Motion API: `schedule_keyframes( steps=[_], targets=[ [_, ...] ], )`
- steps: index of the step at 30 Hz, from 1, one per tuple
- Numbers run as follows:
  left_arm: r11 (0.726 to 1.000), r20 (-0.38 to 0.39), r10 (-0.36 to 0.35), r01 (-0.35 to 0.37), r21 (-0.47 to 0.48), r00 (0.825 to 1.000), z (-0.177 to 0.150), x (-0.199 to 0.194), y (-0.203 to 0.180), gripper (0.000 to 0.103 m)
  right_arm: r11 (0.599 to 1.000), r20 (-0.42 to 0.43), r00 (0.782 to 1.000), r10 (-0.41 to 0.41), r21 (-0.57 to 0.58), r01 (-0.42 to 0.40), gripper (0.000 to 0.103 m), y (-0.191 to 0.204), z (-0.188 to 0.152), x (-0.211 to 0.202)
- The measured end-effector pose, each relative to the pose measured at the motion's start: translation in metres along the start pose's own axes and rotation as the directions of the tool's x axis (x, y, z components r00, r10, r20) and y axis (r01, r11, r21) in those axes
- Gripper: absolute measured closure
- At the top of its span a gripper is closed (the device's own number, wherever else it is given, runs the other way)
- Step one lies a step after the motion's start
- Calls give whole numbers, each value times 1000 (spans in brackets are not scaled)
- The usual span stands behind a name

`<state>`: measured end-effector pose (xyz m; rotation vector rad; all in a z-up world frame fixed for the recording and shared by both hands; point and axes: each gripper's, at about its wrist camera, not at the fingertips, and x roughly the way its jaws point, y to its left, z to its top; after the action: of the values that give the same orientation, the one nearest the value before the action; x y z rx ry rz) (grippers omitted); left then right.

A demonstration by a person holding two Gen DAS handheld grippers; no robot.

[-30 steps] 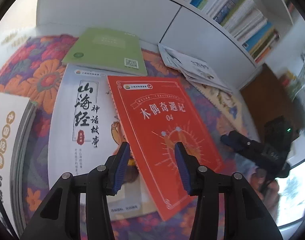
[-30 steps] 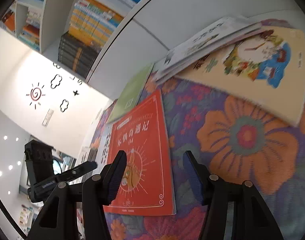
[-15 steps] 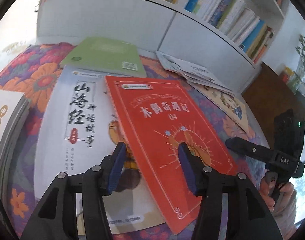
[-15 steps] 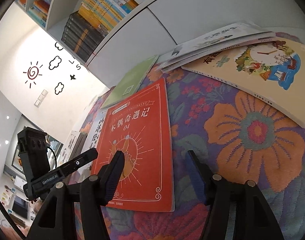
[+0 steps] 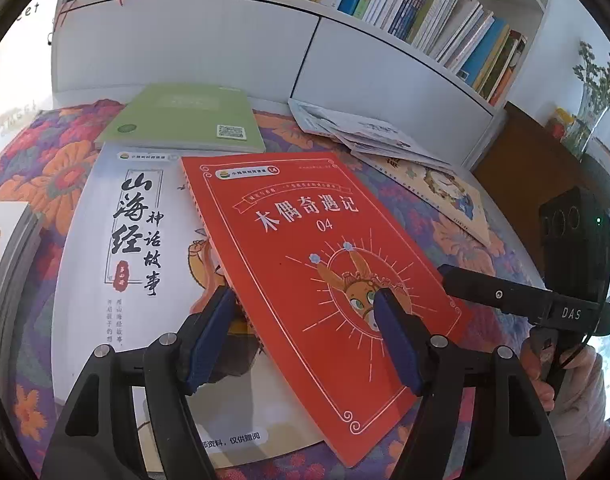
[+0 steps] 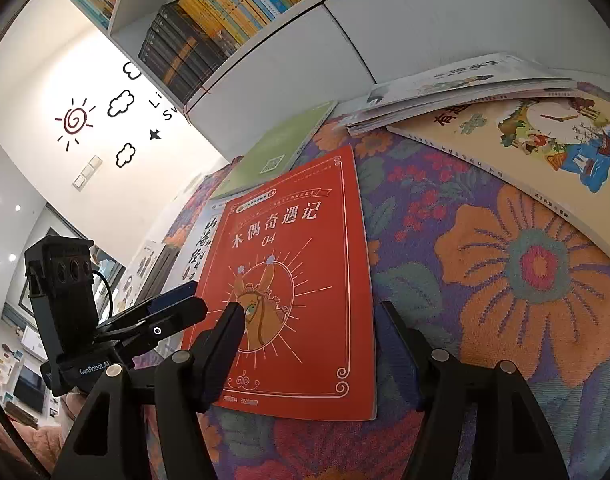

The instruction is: Organize books

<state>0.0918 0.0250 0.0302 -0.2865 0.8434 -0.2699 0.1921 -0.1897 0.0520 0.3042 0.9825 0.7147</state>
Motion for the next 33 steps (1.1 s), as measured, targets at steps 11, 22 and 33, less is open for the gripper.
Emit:
schedule_keyframes(
  steps=[11, 22, 33],
  targets=[
    [999, -7, 6, -6, 33, 1000, -1, 1, -4, 32, 1000, -4, 1000, -11, -10, 11, 37, 3, -1, 1],
    [997, -131, 11, -1, 75, 991, -7, -11, -16, 32, 996, -70, 997, -15, 86, 21, 35, 11, -6, -4],
    [982, -358, -142, 177, 64, 923, -78, -84, -11, 33, 986, -328, 940, 96, 159, -45, 36, 73, -98, -45]
  ],
)
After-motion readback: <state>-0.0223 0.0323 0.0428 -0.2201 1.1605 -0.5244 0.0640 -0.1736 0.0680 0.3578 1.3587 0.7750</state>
